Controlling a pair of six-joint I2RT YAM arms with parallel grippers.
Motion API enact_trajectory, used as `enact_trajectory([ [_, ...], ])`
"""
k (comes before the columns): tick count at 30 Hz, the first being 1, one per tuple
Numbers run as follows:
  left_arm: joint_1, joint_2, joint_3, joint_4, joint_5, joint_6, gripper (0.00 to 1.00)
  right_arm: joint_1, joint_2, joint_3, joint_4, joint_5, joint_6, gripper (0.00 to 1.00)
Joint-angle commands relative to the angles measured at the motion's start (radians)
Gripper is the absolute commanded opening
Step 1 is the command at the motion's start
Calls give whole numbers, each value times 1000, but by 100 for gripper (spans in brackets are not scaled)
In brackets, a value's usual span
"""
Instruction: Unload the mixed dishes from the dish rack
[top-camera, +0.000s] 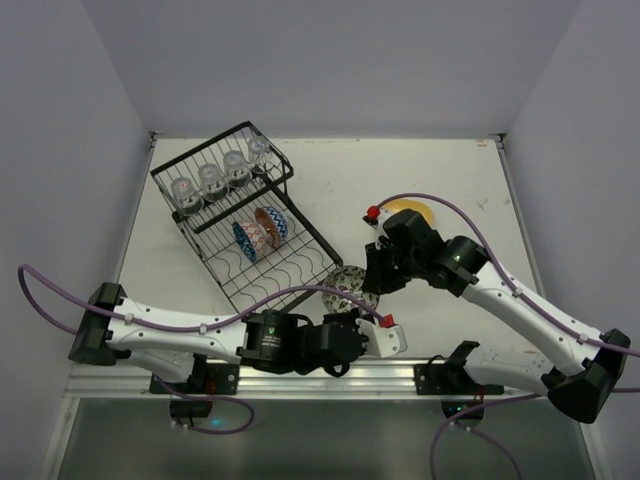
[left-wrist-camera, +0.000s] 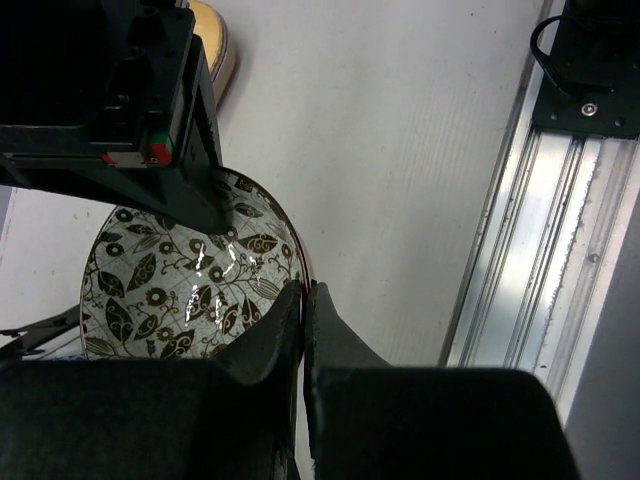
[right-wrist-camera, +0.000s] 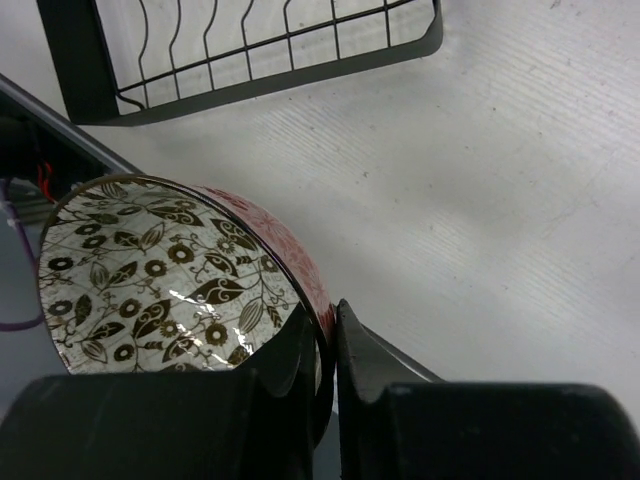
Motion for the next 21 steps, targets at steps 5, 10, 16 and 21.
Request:
enact_trajectory([
  [5,71,-42,-35,53,-33,-17,15,-11,1,22,-15,175,11,0],
  [10,122,-95,-75,35,-92,-88,77,-256,25,-14,67,73,-41,0],
  [16,137,-235,-94,-153,-275,-344,100,-729,53,-20,227,11,27,0],
  [21,157,-333,-101,-461,-407,-700,100,-1055,134,-62,396,26,190,0],
])
